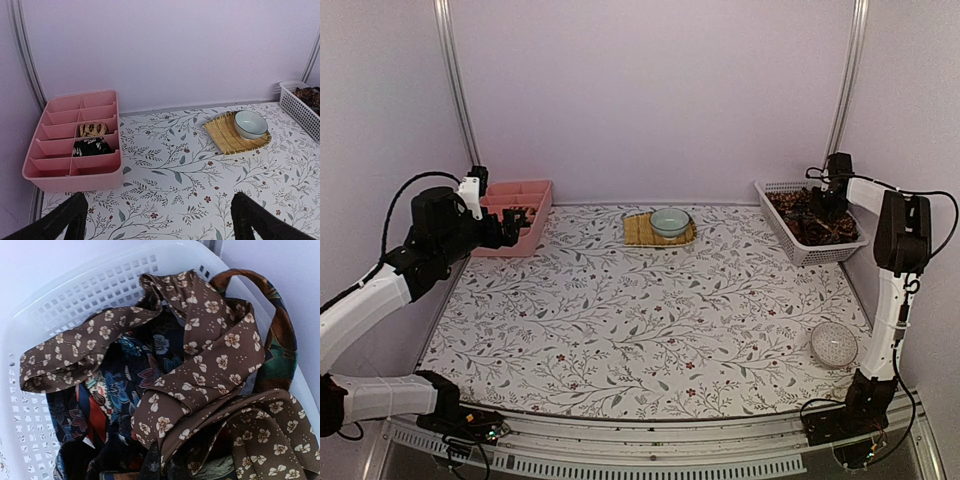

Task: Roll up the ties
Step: Pick up the tie from the bin.

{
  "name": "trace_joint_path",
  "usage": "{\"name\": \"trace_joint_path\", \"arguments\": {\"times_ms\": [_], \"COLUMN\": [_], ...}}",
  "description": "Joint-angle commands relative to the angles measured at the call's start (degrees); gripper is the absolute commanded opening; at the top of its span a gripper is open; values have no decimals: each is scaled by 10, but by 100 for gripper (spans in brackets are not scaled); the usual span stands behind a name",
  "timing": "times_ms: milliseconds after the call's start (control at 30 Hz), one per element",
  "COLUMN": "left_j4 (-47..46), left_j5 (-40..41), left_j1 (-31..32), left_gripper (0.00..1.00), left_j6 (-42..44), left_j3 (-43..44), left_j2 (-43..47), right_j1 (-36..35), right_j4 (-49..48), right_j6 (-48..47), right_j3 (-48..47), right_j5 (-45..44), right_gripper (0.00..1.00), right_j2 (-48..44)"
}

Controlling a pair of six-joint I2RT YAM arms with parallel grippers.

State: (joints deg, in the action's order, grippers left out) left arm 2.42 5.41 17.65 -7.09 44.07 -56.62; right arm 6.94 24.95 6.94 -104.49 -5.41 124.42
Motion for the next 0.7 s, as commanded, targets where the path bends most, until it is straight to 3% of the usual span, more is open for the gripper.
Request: {"name": "trace_joint_path", "arguments": {"times_ms": [0,300,500,667], "left_j4": [-13,-18,-21,-23], "left_j5": [0,-2,-5,-15], "left_j1": [-6,-5,-6,-6], "left_gripper": [100,100,100,100], "left_j6": [2,2,6,15], "left_j3": [-10,-12,-14,-16], "left_j2": [6,9,15,21], "right_j1": [2,-35,-135,-226], "right_j4": [-43,-58,-39,30], "right_j6": [-20,-17,-44,-92], "right_j3": [21,55,70,58], "right_j5": [98,313,433,524], "right_gripper": [0,0,0,0], "right_j2": [-197,-342,-418,-427]}}
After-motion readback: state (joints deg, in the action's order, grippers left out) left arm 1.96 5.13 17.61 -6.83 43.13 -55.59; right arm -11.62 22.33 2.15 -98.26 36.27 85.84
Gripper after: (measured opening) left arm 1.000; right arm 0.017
